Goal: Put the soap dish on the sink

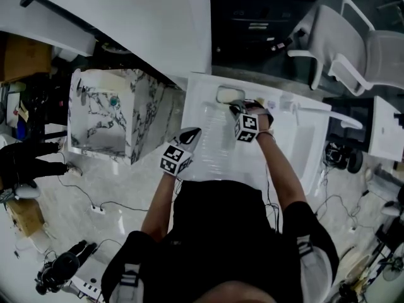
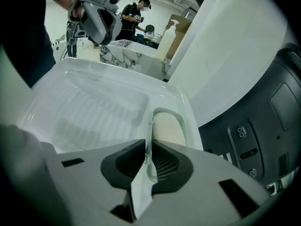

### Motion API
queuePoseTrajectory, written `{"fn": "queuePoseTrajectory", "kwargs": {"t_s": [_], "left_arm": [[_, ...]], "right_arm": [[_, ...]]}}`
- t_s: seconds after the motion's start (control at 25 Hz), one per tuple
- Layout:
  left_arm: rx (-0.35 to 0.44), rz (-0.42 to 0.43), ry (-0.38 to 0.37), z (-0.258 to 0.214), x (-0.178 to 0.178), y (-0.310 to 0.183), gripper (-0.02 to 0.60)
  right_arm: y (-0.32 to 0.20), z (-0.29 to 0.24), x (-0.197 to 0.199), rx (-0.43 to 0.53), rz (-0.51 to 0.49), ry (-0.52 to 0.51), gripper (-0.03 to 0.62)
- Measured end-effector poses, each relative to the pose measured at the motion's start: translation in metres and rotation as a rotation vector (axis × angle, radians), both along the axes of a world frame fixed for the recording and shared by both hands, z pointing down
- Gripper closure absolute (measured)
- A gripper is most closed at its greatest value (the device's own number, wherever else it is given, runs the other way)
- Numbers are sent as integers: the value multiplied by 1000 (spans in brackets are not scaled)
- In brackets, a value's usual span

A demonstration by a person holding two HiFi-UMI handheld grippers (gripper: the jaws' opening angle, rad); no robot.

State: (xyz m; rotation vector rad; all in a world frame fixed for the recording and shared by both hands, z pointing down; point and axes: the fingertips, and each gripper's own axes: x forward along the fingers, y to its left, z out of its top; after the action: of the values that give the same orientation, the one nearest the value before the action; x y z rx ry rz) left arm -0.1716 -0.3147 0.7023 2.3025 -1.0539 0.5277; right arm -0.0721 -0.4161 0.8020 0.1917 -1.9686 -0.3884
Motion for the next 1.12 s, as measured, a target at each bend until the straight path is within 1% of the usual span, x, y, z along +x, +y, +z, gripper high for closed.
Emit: {"fn": "queuePoseTrajectory", "kwargs": {"t_s": [0.16, 0.32, 0.44, 0.64, 0.92, 1.04, 1.12], "left_arm": [[3, 6, -12, 0, 1, 4, 581], [16, 2, -3, -4, 2, 6, 581], [21, 5, -2, -5, 3, 8, 581], [38, 12, 3, -12, 9, 10, 581], [56, 33, 3, -21, 25, 19, 581], [65, 42, 2, -27, 33, 24, 581], [66, 44, 6, -33, 41, 29, 581]], "right_arm": [[1, 0, 5, -4, 12, 1, 551], [2, 1, 11, 10, 21, 3, 551], [2, -7, 15, 32, 34, 3, 551], [8, -21, 24, 34, 69, -21, 556], [32, -35, 39, -10, 140, -68, 567], [45, -42, 51, -48, 199, -88, 592], [57, -46, 62, -71, 240, -102, 595]]}}
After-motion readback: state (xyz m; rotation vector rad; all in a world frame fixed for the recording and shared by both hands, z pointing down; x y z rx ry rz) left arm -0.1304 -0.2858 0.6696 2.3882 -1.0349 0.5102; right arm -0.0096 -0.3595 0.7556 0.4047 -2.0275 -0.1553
